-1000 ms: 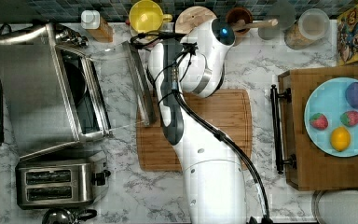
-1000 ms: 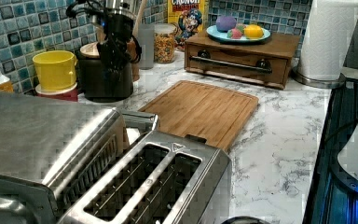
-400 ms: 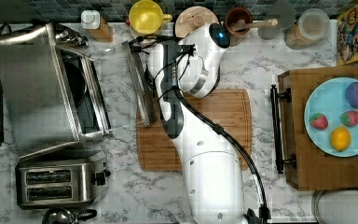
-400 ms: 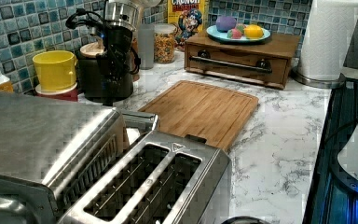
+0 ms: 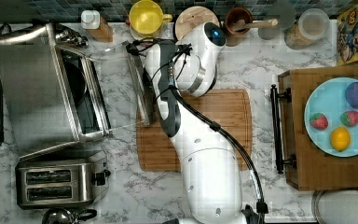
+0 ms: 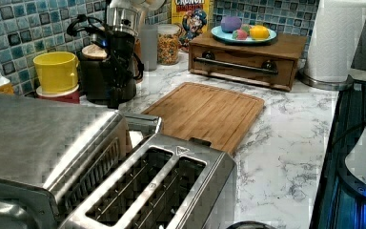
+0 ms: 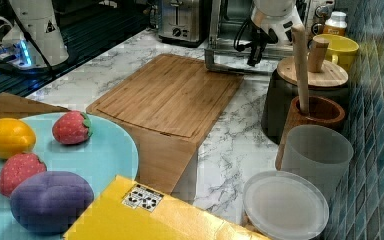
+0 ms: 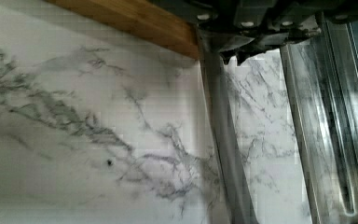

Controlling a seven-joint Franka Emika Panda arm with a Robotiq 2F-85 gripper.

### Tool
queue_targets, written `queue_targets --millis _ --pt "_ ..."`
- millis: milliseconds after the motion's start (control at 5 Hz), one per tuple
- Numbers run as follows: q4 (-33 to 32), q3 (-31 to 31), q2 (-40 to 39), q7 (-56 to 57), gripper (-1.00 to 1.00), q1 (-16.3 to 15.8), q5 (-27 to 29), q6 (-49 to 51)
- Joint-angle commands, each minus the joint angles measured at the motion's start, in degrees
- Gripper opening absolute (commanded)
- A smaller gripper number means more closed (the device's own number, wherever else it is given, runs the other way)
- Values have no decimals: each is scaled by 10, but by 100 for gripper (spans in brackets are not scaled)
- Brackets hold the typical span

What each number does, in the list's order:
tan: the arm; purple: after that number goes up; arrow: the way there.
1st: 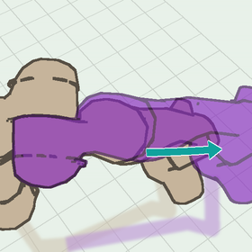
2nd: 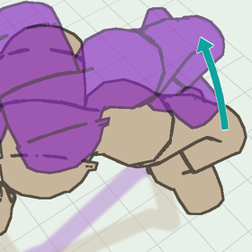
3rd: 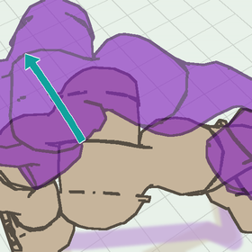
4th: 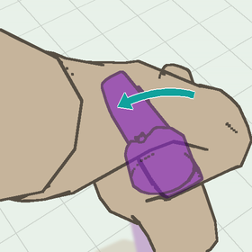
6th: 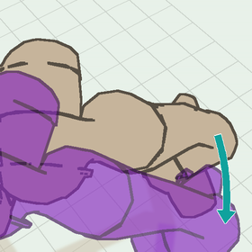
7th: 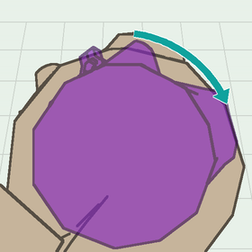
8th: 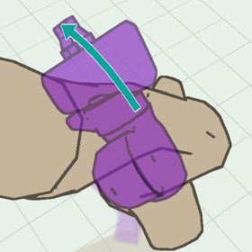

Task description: Close the oven.

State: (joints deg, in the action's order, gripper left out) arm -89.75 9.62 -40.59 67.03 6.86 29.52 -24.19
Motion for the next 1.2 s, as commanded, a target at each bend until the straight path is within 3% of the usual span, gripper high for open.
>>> queue_targets --millis 200,800,1200 --pt "85 23 -22 11 -100 -24 -12 47" --pt "9 69 62 35 -100 6 67 -19" --pt "-18 84 123 19 -100 -14 69 -20"
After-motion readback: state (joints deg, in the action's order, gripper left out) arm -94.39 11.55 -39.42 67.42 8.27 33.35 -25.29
